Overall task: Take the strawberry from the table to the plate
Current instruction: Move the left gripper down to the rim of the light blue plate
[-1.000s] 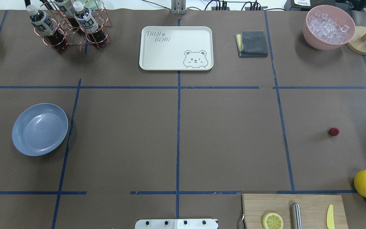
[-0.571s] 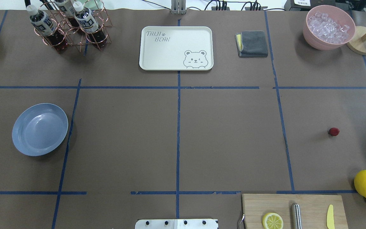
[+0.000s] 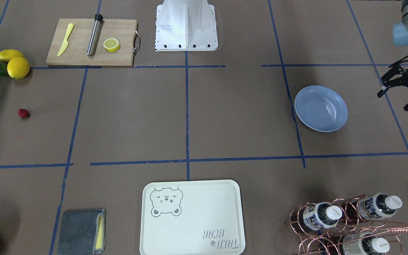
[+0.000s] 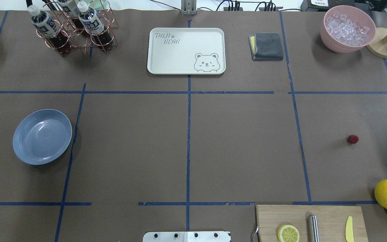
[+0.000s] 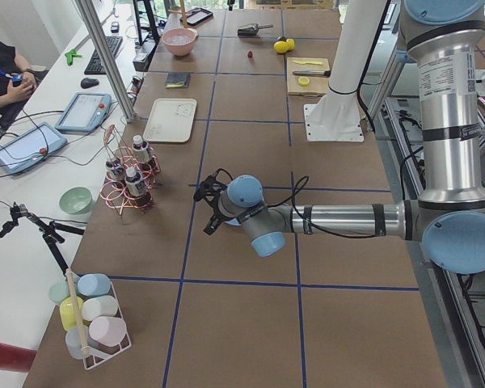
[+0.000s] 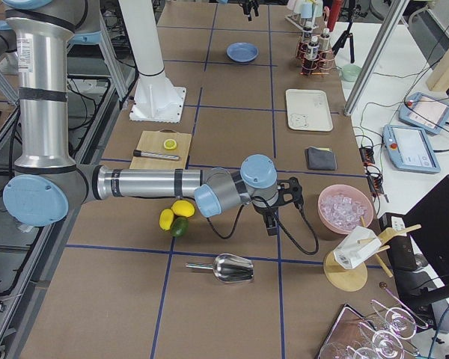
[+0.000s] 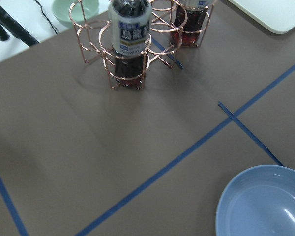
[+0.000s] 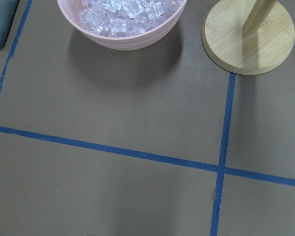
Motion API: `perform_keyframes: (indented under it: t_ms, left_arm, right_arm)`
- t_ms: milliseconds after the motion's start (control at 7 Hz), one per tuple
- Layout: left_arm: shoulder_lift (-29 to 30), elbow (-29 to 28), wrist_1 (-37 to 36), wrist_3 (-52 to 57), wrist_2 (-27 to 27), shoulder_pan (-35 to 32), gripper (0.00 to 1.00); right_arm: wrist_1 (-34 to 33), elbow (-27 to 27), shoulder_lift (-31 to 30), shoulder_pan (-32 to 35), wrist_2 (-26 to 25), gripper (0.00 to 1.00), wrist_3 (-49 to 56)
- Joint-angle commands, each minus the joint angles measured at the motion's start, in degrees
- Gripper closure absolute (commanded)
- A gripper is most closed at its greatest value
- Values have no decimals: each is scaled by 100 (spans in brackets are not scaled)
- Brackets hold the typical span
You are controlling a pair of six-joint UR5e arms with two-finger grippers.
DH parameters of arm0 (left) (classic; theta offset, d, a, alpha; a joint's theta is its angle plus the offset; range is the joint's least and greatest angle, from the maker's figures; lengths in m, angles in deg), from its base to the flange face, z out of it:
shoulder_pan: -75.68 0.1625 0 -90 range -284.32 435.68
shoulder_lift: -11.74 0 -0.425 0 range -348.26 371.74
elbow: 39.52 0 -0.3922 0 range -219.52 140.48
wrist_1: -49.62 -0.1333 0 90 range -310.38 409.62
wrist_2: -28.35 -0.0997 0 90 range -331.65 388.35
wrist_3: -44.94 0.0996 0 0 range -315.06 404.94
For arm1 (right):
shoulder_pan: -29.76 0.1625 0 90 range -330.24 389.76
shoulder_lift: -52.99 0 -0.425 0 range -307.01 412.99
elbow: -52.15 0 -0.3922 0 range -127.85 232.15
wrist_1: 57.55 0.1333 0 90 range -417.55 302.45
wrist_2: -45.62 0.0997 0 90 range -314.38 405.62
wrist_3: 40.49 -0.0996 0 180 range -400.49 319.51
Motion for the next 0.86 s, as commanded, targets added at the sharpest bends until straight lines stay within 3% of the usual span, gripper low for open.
perform_keyframes:
  t_ms: [0,143,714]
  left_arm:
    - [-140,-3,412,-2356,-1124,1303,29]
    - [-149,-20,516,-2898,-1573,1718,35]
    - [-219,-161,570,-3106,-1727,1994,36]
  right_arm:
    - [1,-1,-27,3,0,0,4]
    - [9,8,-53,4,0,0,4]
    - [9,8,-88,4,0,0,13]
